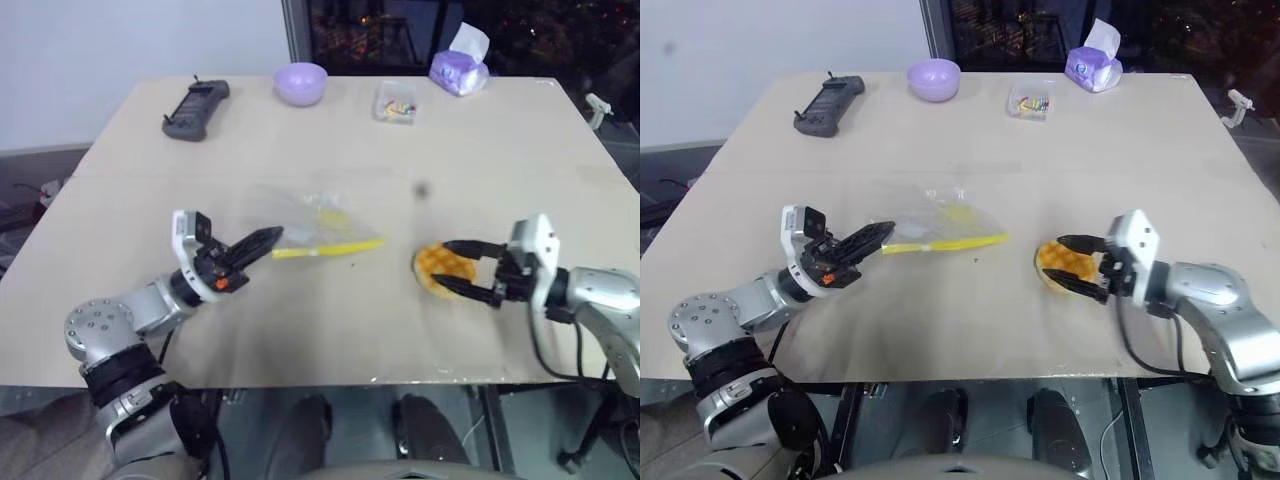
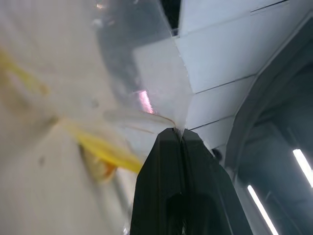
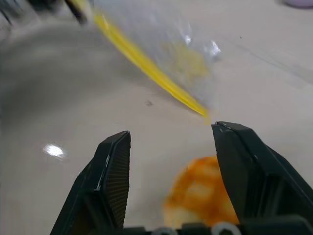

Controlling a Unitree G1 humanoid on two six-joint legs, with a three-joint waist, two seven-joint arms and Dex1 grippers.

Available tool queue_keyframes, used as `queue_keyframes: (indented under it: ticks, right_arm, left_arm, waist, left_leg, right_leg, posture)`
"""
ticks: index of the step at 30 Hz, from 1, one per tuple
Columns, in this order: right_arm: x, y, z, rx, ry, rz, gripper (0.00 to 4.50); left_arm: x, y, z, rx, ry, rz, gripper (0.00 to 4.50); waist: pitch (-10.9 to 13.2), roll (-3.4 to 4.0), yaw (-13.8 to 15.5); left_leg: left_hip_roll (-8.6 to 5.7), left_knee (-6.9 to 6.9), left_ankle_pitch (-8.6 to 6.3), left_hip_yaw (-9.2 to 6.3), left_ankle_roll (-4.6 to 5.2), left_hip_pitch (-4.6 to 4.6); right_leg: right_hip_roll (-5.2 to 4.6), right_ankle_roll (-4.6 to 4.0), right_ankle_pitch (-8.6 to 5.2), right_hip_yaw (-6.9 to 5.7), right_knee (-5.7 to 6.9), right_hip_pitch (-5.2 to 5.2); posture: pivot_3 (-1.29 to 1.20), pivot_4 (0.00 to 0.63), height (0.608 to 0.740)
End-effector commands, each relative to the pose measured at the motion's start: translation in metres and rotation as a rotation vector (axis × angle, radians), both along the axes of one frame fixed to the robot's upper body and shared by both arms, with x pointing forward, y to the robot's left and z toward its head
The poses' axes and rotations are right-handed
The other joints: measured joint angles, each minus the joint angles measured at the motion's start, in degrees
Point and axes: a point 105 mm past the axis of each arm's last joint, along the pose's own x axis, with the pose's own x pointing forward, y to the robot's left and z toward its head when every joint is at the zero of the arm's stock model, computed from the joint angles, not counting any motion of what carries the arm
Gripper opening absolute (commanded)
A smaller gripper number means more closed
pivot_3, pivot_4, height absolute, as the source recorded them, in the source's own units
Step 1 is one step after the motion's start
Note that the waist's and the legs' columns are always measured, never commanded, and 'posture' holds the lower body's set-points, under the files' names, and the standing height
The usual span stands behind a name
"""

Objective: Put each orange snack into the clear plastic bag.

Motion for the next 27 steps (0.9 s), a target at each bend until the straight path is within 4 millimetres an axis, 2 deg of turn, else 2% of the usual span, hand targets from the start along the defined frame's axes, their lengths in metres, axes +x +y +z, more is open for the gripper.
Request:
queue_keyframes:
  ticks: [1,6,11,16,19,22,24,27]
  right_arm:
    - [0.012,0.018,-0.001,-0.077,-0.133,0.018,2.87]
    - [0.034,0.056,-0.017,-0.164,-0.249,0.059,2.87]
    - [0.054,0.089,-0.019,-0.145,-0.305,0.069,2.87]
    - [0.075,0.095,-0.018,-0.135,-0.338,0.008,2.87]
    - [0.081,0.090,-0.015,-0.129,-0.354,-0.009,2.17]
    - [0.081,0.087,-0.017,-0.130,-0.355,-0.007,0.71]
    - [0.079,0.087,-0.017,-0.123,-0.353,-0.002,0.06]
    - [0.079,0.089,-0.015,-0.112,-0.360,0.001,0.06]
  left_arm:
    - [-0.004,-0.001,0.006,-0.036,-0.024,-0.002,0.07]
    - [-0.005,-0.005,0.009,-0.083,-0.036,0.006,0.07]
    - [-0.007,-0.007,0.010,-0.099,-0.031,0.016,0.07]
    - [-0.010,-0.008,0.010,-0.102,-0.023,0.028,0.07]
    - [-0.011,-0.007,0.010,-0.102,-0.018,0.042,0.00]
    - [-0.013,-0.006,0.010,-0.100,-0.007,0.052,0.00]
    - [-0.013,-0.005,0.008,-0.085,-0.002,0.061,0.00]
    - [-0.014,-0.007,0.006,-0.035,-0.011,0.072,0.00]
  waist:
    - [0.00,-0.02,0.03]
    - [0.00,-0.03,-0.11]
    - [0.00,-0.03,-0.04]
    - [-0.02,-0.07,0.06]
    - [-0.02,-0.07,0.12]
    - [-0.02,-0.07,0.05]
    - [-0.02,-0.07,0.02]
    - [-0.02,-0.07,-0.05]
  left_leg:
    - [0.00,0.00,0.00,-0.01,0.00,-0.01]
    - [0.00,-0.01,0.14,0.00,-0.24,-0.01]
    - [0.01,-0.02,0.16,-0.04,-0.29,-0.01]
    - [0.00,-0.02,0.16,-0.08,-0.30,-0.01]
    - [-0.01,-0.02,0.16,-0.10,-0.31,-0.02]
    - [-0.01,-0.02,0.16,-0.10,-0.30,-0.02]
    - [-0.01,-0.03,0.16,-0.09,-0.30,-0.01]
    - [-0.01,-0.04,0.16,-0.08,-0.29,-0.01]
  right_leg:
    - [0.00,0.00,0.00,-0.01,0.00,-0.01]
    - [-0.01,-0.01,0.00,0.01,-0.03,-0.02]
    - [-0.02,-0.03,0.01,0.01,-0.03,-0.02]
    - [-0.04,-0.04,0.01,0.03,-0.02,-0.03]
    - [-0.05,-0.04,0.01,0.02,-0.04,-0.04]
    - [-0.06,-0.04,0.01,0.06,-0.04,-0.04]
    - [-0.04,-0.04,0.01,0.04,-0.03,-0.04]
    - [-0.03,-0.04,0.01,0.04,-0.03,-0.04]
  posture:
    - [0.00,0.150,0.740]
    - [0.00,0.150,0.740]
    - [0.00,0.150,0.740]
    - [0.00,0.150,0.740]
    - [0.00,0.150,0.740]
    - [0.00,0.150,0.740]
    - [0.00,0.150,0.740]
    - [0.00,0.150,0.740]
